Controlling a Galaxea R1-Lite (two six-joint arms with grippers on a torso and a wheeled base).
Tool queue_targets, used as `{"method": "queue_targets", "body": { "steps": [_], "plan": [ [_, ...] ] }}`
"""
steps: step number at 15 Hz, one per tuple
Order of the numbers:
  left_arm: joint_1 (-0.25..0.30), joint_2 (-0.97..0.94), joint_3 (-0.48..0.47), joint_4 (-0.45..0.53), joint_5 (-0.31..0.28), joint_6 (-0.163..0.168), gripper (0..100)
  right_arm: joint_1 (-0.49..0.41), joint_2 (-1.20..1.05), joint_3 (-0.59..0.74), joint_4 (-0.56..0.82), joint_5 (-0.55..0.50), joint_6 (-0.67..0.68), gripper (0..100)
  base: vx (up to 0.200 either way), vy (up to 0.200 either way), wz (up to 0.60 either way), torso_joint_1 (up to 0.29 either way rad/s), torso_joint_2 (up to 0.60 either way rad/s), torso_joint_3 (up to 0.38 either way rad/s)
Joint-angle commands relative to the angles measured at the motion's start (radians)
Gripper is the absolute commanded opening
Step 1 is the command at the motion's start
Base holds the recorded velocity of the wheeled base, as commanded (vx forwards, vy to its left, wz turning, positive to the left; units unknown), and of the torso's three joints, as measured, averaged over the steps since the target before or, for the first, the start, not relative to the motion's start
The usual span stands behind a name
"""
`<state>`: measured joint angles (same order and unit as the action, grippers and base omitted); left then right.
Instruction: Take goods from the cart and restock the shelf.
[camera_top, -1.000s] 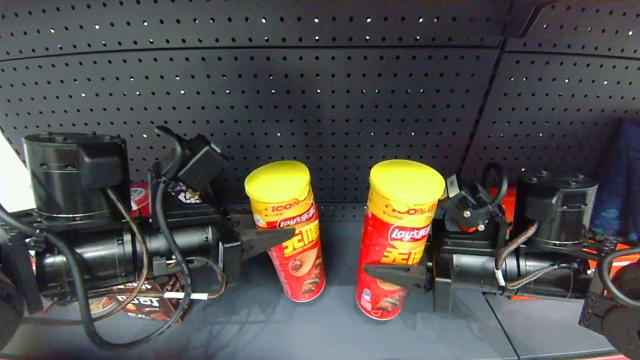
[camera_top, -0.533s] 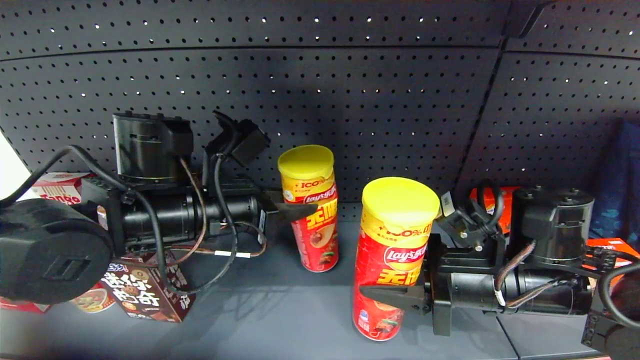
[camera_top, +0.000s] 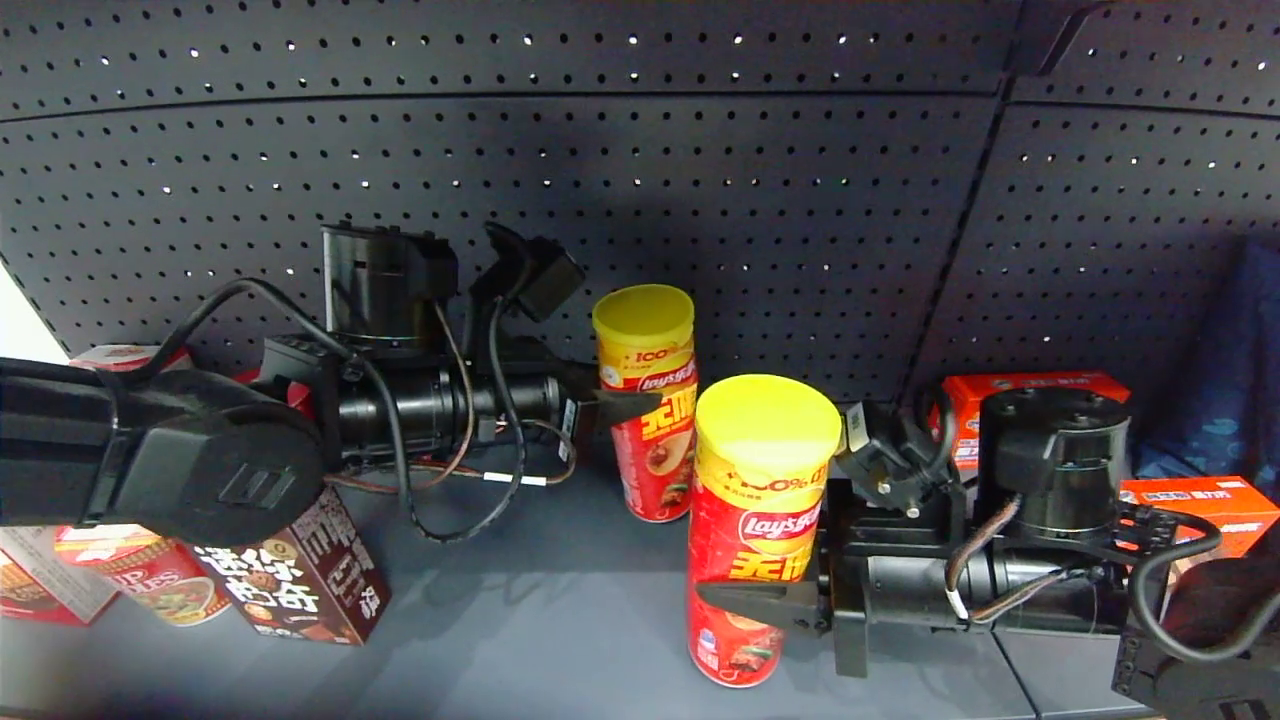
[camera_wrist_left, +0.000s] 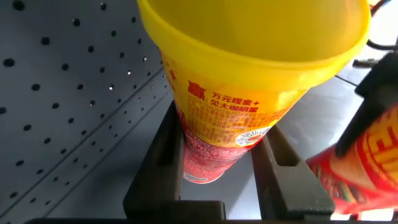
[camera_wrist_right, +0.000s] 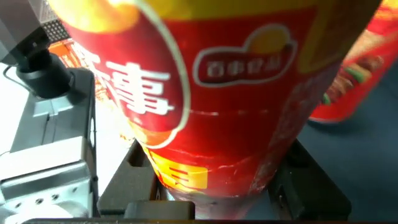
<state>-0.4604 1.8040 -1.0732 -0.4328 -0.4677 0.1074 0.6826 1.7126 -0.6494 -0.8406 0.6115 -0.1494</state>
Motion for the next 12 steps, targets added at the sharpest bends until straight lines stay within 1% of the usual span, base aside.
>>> {"method": "queue_targets", "body": {
  "steps": [1, 6, 7, 12],
  "plan": [
    [0.000, 0.021, -0.024, 0.005, 0.000, 0.000, 0, 0.003, 0.056, -0.003, -0.035, -0.001, 0.001, 0, 0.000, 0.000, 0.00, 0.000, 0.00, 0.000],
    [-0.011, 0.041, -0.039, 0.003, 0.000, 0.000, 0, 0.018, 0.079, 0.004, -0.043, -0.002, -0.001, 0, 0.000, 0.000, 0.00, 0.000, 0.00, 0.000],
    [-0.011, 0.041, -0.039, 0.003, 0.000, 0.000, 0, 0.018, 0.079, 0.007, -0.041, -0.002, -0.003, 100, 0.000, 0.000, 0.00, 0.000, 0.00, 0.000],
    [-0.011, 0.047, -0.042, 0.003, 0.000, 0.000, 0, 0.026, 0.065, 0.033, -0.043, -0.035, -0.001, 100, 0.000, 0.000, 0.00, 0.000, 0.00, 0.000]
  ]
}}
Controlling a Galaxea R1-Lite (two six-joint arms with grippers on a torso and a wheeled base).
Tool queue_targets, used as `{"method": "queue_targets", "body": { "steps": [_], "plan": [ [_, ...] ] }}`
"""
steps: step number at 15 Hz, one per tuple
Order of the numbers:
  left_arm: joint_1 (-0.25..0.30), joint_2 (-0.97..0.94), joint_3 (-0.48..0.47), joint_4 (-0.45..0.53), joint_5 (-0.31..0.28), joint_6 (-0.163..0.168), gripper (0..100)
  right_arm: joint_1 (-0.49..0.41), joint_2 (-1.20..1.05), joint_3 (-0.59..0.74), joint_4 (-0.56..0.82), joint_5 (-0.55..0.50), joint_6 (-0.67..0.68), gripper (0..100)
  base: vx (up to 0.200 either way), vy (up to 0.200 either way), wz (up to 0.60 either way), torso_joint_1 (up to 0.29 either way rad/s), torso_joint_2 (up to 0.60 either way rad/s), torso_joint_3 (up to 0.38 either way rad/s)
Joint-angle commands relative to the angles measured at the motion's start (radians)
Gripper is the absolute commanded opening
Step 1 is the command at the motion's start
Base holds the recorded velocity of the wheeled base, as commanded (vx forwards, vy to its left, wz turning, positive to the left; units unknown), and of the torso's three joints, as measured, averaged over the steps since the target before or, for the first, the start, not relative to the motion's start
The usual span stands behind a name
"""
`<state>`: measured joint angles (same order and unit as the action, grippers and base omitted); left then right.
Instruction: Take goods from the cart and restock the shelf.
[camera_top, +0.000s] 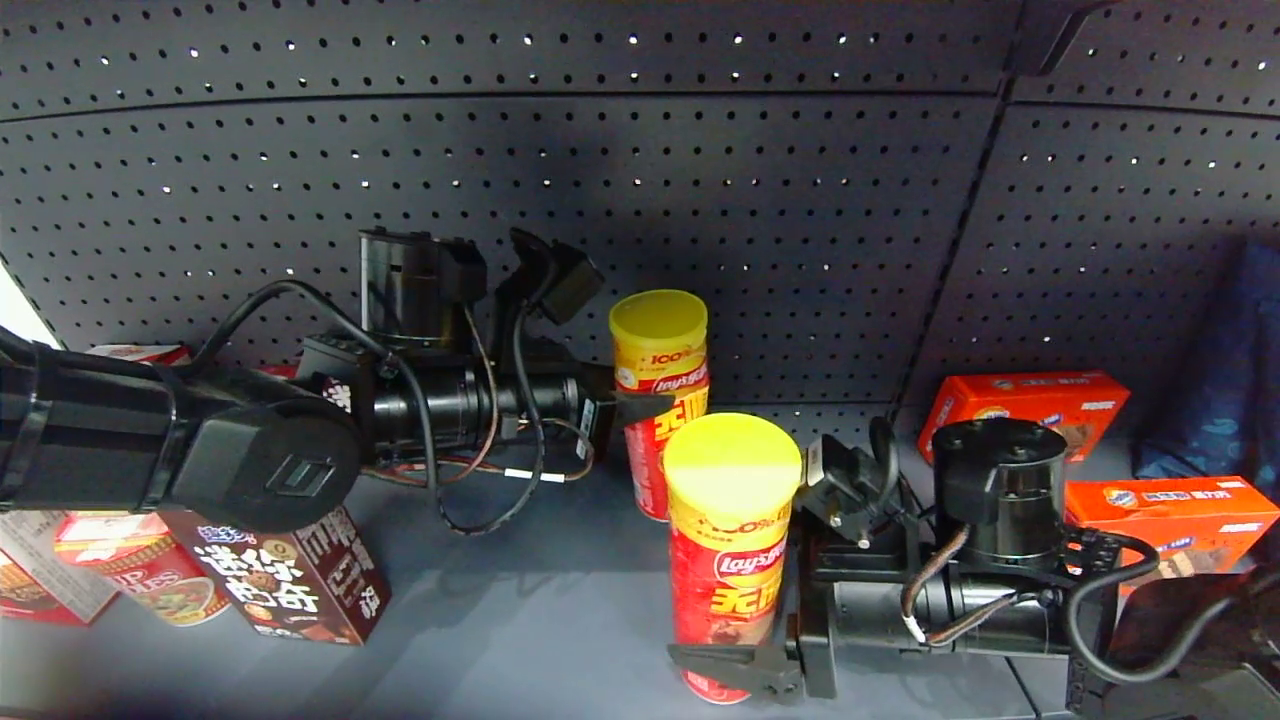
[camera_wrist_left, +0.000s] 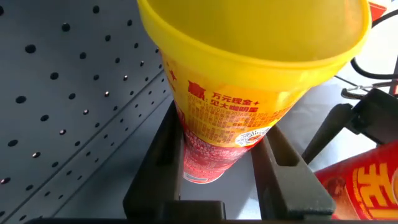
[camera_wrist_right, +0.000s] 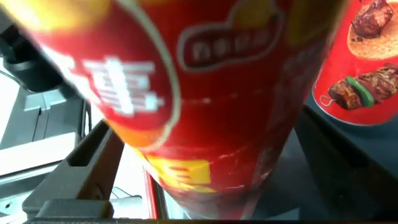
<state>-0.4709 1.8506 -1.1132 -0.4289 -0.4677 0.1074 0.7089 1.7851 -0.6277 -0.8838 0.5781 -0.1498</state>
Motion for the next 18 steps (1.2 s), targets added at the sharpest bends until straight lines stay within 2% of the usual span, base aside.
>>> {"method": "queue_targets", "body": {
  "steps": [1, 13, 16, 18],
  "plan": [
    [0.000, 0.001, -0.002, -0.001, 0.000, 0.000, 0, 0.000, -0.009, 0.011, 0.000, -0.001, -0.001, 100, 0.000, 0.000, 0.00, 0.000, 0.00, 0.000],
    [-0.009, 0.047, -0.053, 0.002, 0.003, 0.001, 0, -0.121, -0.216, 0.213, 0.003, -0.001, 0.004, 100, 0.000, 0.000, 0.00, 0.000, 0.00, 0.000],
    [-0.009, 0.068, -0.085, 0.015, 0.020, 0.001, 0, -0.135, -0.230, 0.223, 0.005, -0.001, 0.004, 100, 0.000, 0.000, 0.00, 0.000, 0.00, 0.000],
    [-0.017, 0.071, -0.097, 0.062, 0.021, 0.003, 0, -0.141, -0.230, 0.223, 0.003, 0.000, 0.004, 100, 0.000, 0.000, 0.00, 0.000, 0.00, 0.000]
  ]
}}
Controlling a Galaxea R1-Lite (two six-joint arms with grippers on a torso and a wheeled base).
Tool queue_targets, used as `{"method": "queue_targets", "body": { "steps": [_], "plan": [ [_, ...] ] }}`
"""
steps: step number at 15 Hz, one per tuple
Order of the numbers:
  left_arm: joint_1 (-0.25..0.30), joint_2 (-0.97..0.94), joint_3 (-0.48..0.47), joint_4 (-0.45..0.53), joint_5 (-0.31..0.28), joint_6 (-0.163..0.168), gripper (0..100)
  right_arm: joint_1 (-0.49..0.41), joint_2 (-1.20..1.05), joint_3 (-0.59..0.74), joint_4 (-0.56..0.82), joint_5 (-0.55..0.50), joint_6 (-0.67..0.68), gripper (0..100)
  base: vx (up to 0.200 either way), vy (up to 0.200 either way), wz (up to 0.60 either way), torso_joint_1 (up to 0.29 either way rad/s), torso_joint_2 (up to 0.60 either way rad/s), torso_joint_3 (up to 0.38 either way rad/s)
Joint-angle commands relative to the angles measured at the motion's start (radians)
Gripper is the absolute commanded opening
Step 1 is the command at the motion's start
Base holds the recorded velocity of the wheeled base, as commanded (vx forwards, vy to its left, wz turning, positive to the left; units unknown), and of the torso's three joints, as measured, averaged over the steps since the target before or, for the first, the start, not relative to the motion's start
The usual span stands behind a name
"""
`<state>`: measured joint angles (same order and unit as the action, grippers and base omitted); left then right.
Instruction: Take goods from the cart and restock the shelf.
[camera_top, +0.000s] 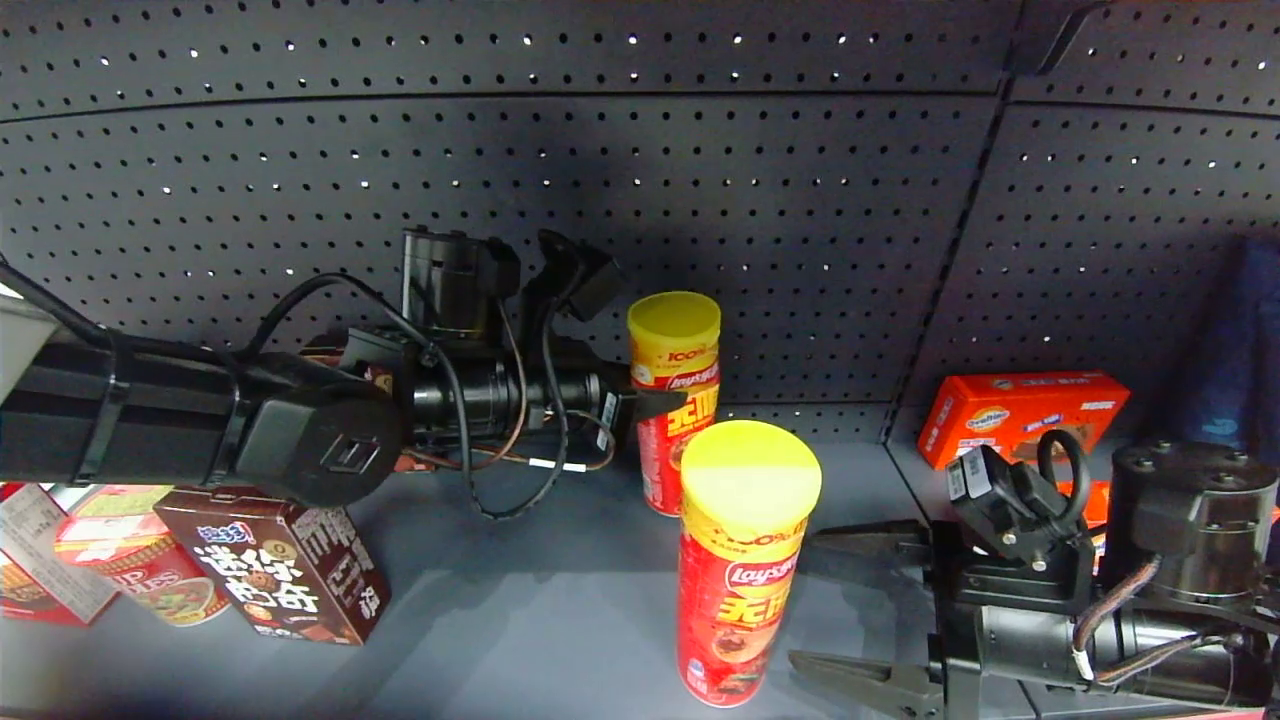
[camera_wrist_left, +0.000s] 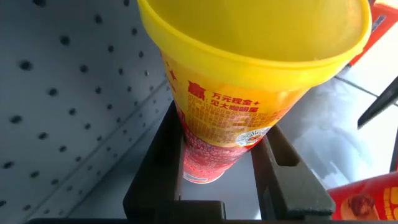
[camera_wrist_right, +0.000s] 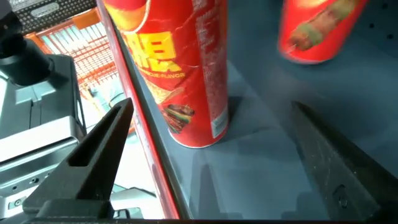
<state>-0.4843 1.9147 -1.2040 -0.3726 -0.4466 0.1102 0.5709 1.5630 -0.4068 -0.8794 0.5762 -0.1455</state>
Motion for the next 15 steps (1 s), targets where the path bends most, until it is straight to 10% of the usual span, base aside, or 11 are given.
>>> {"method": "queue_targets", "body": {
  "steps": [1, 15],
  "plan": [
    [-0.005, 0.007, -0.009, 0.012, 0.000, 0.000, 0, -0.003, -0.008, 0.003, 0.000, 0.001, 0.000, 100, 0.000, 0.000, 0.00, 0.000, 0.00, 0.000],
    [0.015, 0.095, -0.086, 0.057, -0.004, 0.106, 0, -0.006, -0.008, 0.020, 0.000, 0.001, 0.000, 100, 0.000, 0.000, 0.00, 0.000, 0.00, 0.000]
  ]
}}
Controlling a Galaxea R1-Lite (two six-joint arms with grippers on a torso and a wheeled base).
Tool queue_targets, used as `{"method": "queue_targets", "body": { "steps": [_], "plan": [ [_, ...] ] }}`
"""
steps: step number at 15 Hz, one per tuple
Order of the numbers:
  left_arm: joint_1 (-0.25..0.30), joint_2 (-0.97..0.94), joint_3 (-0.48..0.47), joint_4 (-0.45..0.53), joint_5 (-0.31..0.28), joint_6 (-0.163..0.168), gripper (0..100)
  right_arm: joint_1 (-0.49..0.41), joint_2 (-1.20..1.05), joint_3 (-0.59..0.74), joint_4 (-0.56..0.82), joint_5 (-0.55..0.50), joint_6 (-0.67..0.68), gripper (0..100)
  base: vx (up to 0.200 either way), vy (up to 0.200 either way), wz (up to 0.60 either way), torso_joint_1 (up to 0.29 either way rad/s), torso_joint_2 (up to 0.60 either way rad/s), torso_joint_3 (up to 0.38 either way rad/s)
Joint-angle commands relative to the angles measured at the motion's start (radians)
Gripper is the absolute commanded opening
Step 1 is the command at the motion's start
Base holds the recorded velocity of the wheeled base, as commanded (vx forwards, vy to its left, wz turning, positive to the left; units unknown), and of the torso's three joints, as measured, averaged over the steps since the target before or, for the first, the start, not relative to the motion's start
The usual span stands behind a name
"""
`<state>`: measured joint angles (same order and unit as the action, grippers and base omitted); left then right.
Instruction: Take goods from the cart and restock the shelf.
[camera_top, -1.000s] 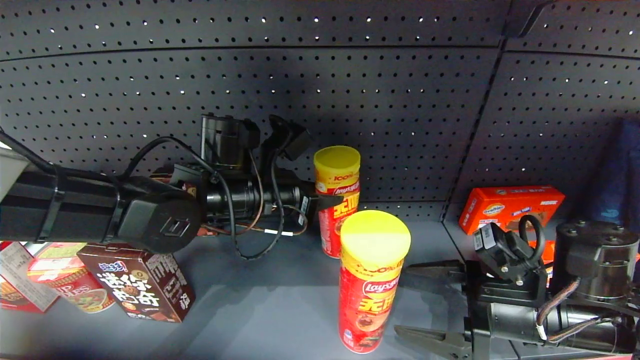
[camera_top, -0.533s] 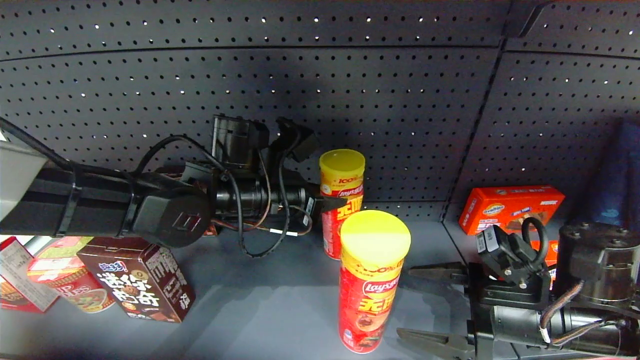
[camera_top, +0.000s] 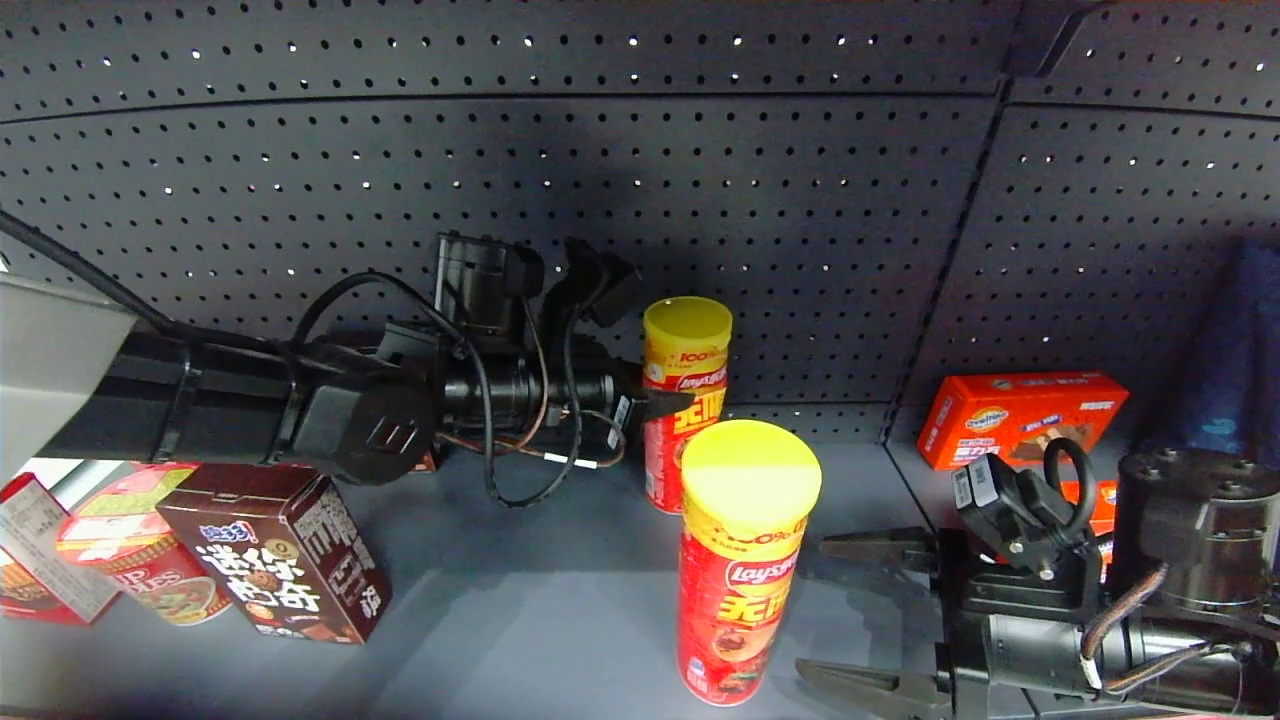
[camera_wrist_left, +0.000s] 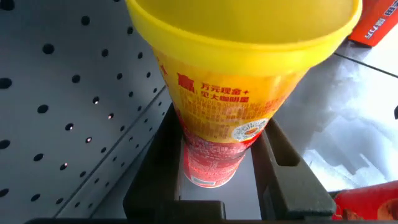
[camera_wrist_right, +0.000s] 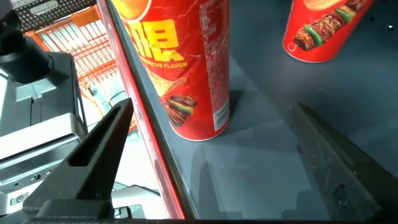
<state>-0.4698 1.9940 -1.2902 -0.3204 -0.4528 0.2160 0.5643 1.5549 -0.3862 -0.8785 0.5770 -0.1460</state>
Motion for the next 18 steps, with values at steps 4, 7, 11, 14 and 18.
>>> {"method": "queue_targets", "body": {
  "steps": [4, 7, 11, 14, 18],
  "plan": [
    [0.000, 0.015, -0.004, 0.001, 0.003, 0.000, 100, 0.000, -0.001, 0.012, -0.002, 0.001, -0.001, 100, 0.000, 0.000, 0.00, 0.000, 0.00, 0.000],
    [0.002, -0.012, 0.006, 0.004, 0.005, 0.000, 100, 0.000, -0.013, 0.018, 0.003, 0.000, -0.001, 100, 0.000, 0.000, 0.00, 0.000, 0.00, 0.000],
    [0.003, -0.109, 0.083, 0.006, 0.006, 0.000, 100, 0.002, -0.021, 0.020, 0.004, -0.003, -0.004, 100, 0.000, 0.000, 0.00, 0.000, 0.00, 0.000],
    [0.017, -0.202, 0.195, -0.003, 0.013, 0.000, 100, 0.005, -0.036, 0.039, 0.016, -0.071, -0.006, 100, 0.000, 0.000, 0.00, 0.000, 0.00, 0.000],
    [0.054, -0.311, 0.282, -0.003, 0.017, 0.000, 100, 0.011, -0.064, 0.067, 0.018, -0.117, -0.007, 100, 0.000, 0.000, 0.00, 0.000, 0.00, 0.000]
  ]
}}
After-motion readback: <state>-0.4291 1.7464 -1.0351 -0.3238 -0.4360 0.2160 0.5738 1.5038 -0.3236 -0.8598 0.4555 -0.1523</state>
